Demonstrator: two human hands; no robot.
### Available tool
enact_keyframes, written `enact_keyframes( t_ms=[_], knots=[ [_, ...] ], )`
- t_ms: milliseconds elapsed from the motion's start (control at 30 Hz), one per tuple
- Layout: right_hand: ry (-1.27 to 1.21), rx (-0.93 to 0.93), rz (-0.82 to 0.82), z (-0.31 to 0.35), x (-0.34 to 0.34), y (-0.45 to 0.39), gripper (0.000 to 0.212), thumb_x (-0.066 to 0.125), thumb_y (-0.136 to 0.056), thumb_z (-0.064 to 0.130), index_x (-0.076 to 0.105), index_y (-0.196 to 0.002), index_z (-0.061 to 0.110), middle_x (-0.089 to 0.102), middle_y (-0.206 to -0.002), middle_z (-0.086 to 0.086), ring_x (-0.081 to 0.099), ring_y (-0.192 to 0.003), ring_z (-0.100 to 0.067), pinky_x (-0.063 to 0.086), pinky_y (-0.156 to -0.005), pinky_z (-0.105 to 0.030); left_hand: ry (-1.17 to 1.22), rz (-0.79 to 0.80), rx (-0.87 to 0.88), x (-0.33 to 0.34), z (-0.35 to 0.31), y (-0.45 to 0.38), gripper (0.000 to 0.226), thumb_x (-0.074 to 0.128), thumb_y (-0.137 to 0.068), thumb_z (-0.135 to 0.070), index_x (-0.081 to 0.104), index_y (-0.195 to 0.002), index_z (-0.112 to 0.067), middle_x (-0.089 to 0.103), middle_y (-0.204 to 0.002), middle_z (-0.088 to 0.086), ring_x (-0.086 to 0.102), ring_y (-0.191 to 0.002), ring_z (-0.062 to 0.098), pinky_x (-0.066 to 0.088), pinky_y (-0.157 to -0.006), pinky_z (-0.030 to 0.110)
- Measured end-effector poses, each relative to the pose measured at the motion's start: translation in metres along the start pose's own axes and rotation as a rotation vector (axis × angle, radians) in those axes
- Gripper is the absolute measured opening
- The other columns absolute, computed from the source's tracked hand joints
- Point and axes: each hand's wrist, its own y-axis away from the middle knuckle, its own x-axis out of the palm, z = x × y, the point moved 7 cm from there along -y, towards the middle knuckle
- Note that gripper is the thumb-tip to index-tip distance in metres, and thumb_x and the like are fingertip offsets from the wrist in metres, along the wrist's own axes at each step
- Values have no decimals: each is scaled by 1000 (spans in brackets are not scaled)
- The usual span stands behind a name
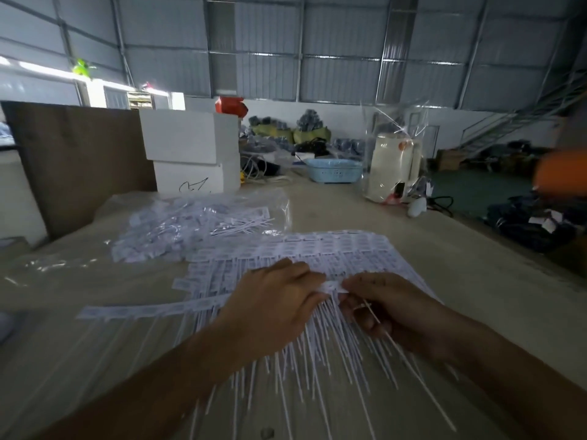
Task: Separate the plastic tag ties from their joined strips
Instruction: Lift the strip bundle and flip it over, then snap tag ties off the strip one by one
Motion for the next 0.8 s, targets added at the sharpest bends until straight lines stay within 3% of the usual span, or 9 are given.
enact_keyframes(
  t_ms=[200, 400, 533, 633, 800],
  knots=[
    [140, -78, -1, 9, 16, 7, 25, 49, -104, 29, 52, -85, 13, 63, -69, -14, 46, -45, -17, 31, -42, -22, -55, -15, 14, -6, 1, 2, 19, 52, -100, -30, 67, -107, -21, 67, -93, -5, 63, -83, 21, 55, -62, 36],
    [510, -312, -11, 35, 15, 16, 21, 49, -104, 22, 59, -98, 5, 61, -59, -7, 41, -40, -15, 33, -43, -23, -9, 18, -22, -4, -3, 5, 19, 54, -97, -22, 67, -109, -24, 68, -95, -6, 64, -86, 20, 54, -60, 36],
    [841, -539, -69, 44, 19, 23, 21, 46, -105, 21, 60, -92, 12, 59, -60, 3, 48, -46, -13, 38, -52, -24, 106, 8, -108, -4, 0, 6, 27, 51, -88, -17, 70, -107, -24, 72, -97, -4, 67, -84, 24, 56, -62, 40],
    [904, -643, -123, 48, 20, 26, 19, 45, -104, 22, 61, -96, 17, 58, -63, 6, 52, -51, -16, 40, -54, -23, 179, -8, -169, -2, 5, 5, 25, 46, -99, -30, 69, -109, -31, 71, -103, -10, 66, -90, 17, 55, -69, 35],
    [873, -644, -185, 51, 9, 24, 18, 52, -102, 14, 59, -118, 20, 61, -61, 13, 55, -48, -3, 34, -51, -7, 197, -19, -177, 1, 7, 3, 29, 45, -97, -47, 65, -112, -31, 66, -105, -13, 58, -95, 9, 53, -73, 35]
  ],
)
